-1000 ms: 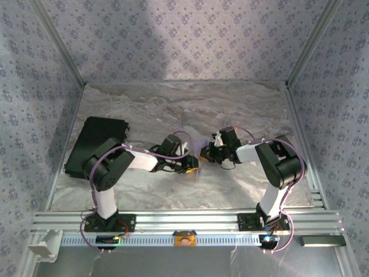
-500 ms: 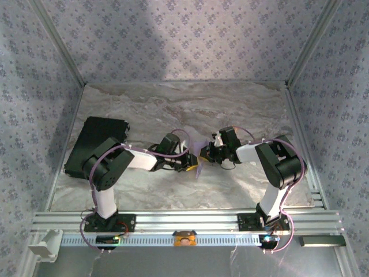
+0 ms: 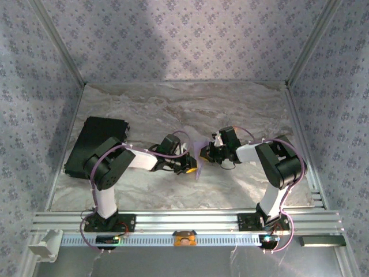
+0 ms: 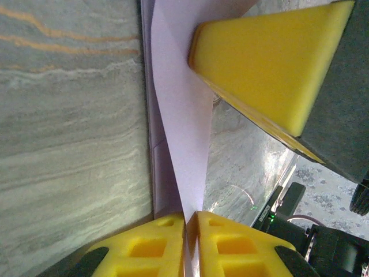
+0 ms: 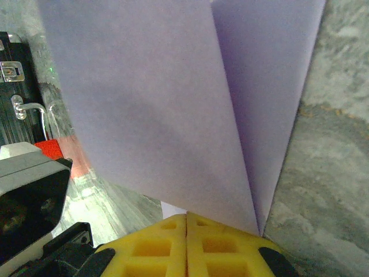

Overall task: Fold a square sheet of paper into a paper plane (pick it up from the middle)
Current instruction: Fold the wing for the fifth time at the center of the table.

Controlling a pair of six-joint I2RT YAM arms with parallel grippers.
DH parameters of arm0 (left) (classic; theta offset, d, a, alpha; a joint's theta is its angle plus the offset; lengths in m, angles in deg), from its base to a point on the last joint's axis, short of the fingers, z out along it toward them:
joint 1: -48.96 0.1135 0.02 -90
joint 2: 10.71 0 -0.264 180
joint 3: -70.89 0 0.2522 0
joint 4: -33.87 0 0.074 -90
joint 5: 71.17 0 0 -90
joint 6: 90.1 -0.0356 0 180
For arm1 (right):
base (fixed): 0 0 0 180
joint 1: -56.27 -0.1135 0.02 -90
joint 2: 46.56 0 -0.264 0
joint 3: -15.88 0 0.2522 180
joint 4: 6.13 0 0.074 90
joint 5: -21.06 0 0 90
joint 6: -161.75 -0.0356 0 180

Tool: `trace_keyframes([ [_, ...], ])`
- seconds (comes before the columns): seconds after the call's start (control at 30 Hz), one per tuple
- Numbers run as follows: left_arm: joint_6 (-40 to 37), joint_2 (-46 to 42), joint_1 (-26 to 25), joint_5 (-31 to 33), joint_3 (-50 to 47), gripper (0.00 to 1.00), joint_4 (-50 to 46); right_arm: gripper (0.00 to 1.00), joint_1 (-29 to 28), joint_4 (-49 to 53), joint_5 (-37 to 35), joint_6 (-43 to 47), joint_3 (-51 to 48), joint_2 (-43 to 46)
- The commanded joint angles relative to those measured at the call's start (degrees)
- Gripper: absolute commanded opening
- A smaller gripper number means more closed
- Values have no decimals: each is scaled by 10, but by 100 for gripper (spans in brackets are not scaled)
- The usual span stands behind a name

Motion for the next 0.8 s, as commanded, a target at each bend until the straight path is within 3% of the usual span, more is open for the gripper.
trace_keyframes([
  [0.0,-3,12,2,-24,13,13,-5,9,-9,57,-45,14,-7,-18],
  [0.43,-15,31,-8,-44,19,4,-13,9,-11,68,-56,13,-7,-21],
  [0.77,-49,34,-21,-37,37,4,-69,8,-11,75,-68,12,-10,-20],
])
